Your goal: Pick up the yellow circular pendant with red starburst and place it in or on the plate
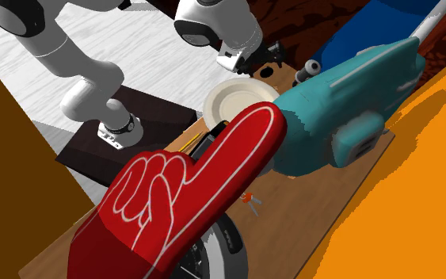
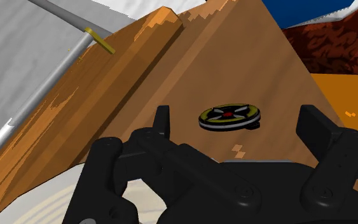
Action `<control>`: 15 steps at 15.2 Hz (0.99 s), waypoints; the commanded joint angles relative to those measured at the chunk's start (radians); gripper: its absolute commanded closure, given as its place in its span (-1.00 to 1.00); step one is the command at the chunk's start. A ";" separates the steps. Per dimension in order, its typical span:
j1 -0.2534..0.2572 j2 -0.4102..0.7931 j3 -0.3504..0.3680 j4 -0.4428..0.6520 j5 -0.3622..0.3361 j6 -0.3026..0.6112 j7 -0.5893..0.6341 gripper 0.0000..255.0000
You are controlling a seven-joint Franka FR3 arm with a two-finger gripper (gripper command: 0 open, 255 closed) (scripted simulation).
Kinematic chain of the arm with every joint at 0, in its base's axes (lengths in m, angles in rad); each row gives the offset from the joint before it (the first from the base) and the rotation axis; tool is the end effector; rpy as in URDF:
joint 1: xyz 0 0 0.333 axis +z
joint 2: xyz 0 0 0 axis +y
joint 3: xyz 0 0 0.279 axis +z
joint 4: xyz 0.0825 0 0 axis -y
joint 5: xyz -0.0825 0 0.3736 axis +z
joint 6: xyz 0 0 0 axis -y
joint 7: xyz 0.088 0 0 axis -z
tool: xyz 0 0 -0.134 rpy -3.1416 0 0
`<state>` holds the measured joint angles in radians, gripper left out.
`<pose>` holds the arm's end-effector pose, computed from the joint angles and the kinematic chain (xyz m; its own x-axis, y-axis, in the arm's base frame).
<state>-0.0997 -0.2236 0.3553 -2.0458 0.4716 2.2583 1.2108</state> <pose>0.5159 0.1678 0.5215 0.4312 -0.8759 -0.2164 -0.8320 -0.2933 -0.4709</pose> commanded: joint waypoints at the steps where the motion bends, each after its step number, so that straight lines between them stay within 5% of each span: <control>1: 0.000 0.000 0.000 0.000 0.000 0.000 0.000 1.00; 15: -0.006 -0.003 -0.004 0.062 -0.018 -0.062 0.025 1.00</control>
<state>-0.1041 -0.2278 0.3524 -1.9973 0.4578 2.2086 1.2318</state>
